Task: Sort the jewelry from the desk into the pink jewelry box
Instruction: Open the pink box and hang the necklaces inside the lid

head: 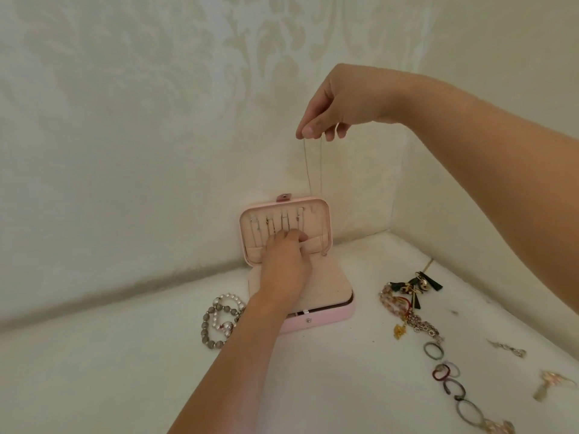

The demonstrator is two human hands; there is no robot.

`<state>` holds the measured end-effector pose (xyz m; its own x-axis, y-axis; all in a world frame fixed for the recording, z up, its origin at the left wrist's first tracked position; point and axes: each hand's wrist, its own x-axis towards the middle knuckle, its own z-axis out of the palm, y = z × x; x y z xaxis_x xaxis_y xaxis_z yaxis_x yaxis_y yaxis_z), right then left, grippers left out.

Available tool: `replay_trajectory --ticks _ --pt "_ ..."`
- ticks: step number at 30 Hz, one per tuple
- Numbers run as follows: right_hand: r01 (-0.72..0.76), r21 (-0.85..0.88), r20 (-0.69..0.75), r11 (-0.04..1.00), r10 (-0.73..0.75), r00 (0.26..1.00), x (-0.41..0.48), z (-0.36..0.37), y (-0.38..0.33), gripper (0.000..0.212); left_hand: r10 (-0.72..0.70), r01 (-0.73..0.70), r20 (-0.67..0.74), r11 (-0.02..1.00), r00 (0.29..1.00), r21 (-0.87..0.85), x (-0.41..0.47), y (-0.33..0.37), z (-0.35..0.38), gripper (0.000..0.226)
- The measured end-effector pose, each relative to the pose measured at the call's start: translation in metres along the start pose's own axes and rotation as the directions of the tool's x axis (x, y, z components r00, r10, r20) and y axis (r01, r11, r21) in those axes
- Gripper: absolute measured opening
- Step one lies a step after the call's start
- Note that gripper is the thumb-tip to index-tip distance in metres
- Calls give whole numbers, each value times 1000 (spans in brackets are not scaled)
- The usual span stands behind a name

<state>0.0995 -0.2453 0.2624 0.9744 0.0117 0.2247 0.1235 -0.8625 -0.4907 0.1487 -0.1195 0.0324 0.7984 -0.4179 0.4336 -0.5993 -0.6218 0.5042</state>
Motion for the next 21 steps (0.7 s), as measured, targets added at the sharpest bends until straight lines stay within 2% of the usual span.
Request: replay_trajectory --ticks 5,10,14,21 --pt "-26 112 -84 993 36 996 11 5 13 18 -2 0 -19 997 1000 -79 0 2 -2 27" --pt "-45 199 -124 979 71 990 17 11 22 19 -83 75 -31 978 996 -196 -2 6 -9 20" --pt "-41 234 -166 971 82 983 20 12 23 19 7 -9 -13 989 1000 -151 -3 4 -7 19" --pt "-36 244 -208 969 88 974 24 11 22 12 91 -91 80 996 993 -5 -5 4 -7 34"
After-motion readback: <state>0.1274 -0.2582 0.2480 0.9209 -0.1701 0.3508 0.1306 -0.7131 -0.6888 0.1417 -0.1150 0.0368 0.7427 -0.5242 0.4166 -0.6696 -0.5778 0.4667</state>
